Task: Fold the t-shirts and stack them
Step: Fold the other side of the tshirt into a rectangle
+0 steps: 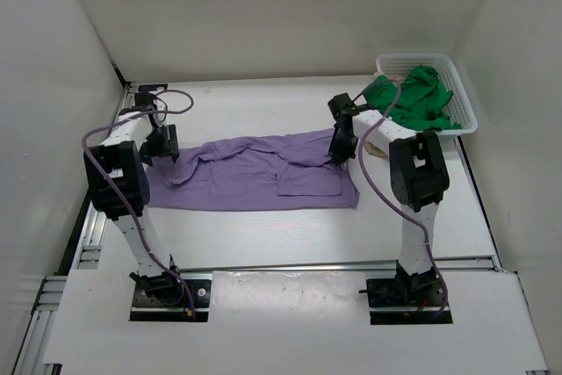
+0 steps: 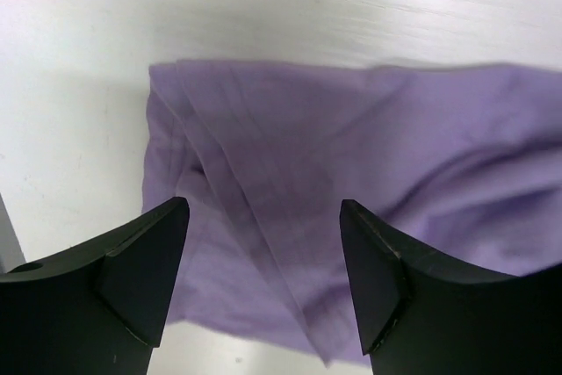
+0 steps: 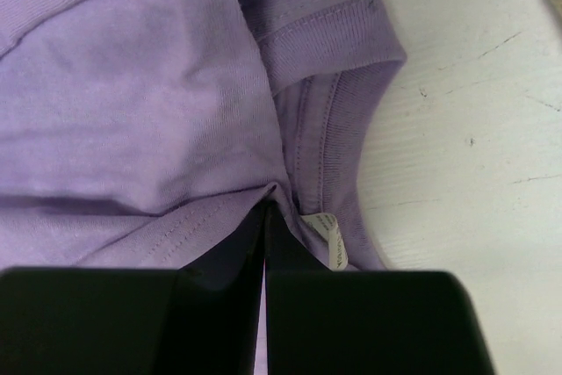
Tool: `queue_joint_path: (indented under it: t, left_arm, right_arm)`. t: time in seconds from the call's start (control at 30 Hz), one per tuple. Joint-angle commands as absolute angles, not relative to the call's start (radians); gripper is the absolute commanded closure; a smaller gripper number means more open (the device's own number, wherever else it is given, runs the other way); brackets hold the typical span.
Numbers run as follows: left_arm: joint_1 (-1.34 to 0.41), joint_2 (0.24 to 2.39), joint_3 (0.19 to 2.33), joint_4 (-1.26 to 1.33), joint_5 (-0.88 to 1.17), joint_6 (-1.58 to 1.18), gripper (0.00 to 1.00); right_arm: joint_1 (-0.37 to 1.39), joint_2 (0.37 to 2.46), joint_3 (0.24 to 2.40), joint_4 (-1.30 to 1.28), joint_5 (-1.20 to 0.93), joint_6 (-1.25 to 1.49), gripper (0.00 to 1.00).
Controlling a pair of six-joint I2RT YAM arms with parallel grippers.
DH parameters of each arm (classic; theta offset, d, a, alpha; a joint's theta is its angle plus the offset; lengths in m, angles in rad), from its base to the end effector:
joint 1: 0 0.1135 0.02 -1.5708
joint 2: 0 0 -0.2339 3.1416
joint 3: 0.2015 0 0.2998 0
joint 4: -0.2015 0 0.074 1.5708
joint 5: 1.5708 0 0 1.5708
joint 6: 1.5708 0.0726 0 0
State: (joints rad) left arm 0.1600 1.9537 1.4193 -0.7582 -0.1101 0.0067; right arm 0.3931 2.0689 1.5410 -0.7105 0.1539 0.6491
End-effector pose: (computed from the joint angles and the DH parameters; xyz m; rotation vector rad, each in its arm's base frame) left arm 0.4241 0.0765 0.0920 -0.2416 2.8574 0.1909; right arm 0.4322 0.1672 0.0851 0.3902 2.7501 0.0462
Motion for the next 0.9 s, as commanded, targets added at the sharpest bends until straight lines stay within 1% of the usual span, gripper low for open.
queue_joint_path:
  t: [0.0, 0.13, 0.17, 0.23, 0.33, 0.57, 0.67, 0.8, 0.87]
  left_arm:
    - [0.169, 1.839, 1.514, -0.891, 0.0, 0.0, 0.19]
    - [0.169, 1.881, 1.546, -1.043, 0.1, 0.0, 0.19]
    - [0.169, 1.893, 1.546, -1.069, 0.118, 0.0, 0.21]
    - [0.169, 1.902, 1.498, -1.098, 0.118, 0.0, 0.22]
    - [0.169, 1.875, 1.433, -1.098, 0.118, 0.0, 0.22]
    - [0.115, 1.855, 1.401, -1.088, 0.109, 0.0, 0.22]
    - [0.106, 1.855, 1.39, -1.066, 0.074, 0.0, 0.22]
    - [0.106, 1.855, 1.364, -1.013, 0.031, 0.0, 0.26]
    - [0.106, 1.864, 1.364, -0.988, 0.003, 0.0, 0.33]
  right_arm:
    - [0.408, 2.037, 1.525, -0.703, 0.129, 0.601, 1.0]
    - [0.408, 2.037, 1.525, -0.703, 0.129, 0.591, 1.0]
    - [0.408, 2.028, 1.516, -0.703, 0.129, 0.591, 1.0]
    - [0.408, 2.028, 1.516, -0.703, 0.129, 0.591, 1.0]
    - [0.408, 2.019, 1.516, -0.703, 0.129, 0.591, 1.0]
    - [0.408, 2.019, 1.497, -0.703, 0.129, 0.581, 1.0]
    - [0.408, 2.008, 1.488, -0.703, 0.138, 0.581, 1.0]
    - [0.408, 1.999, 1.488, -0.703, 0.147, 0.581, 1.0]
    - [0.408, 1.99, 1.479, -0.703, 0.147, 0.581, 1.0]
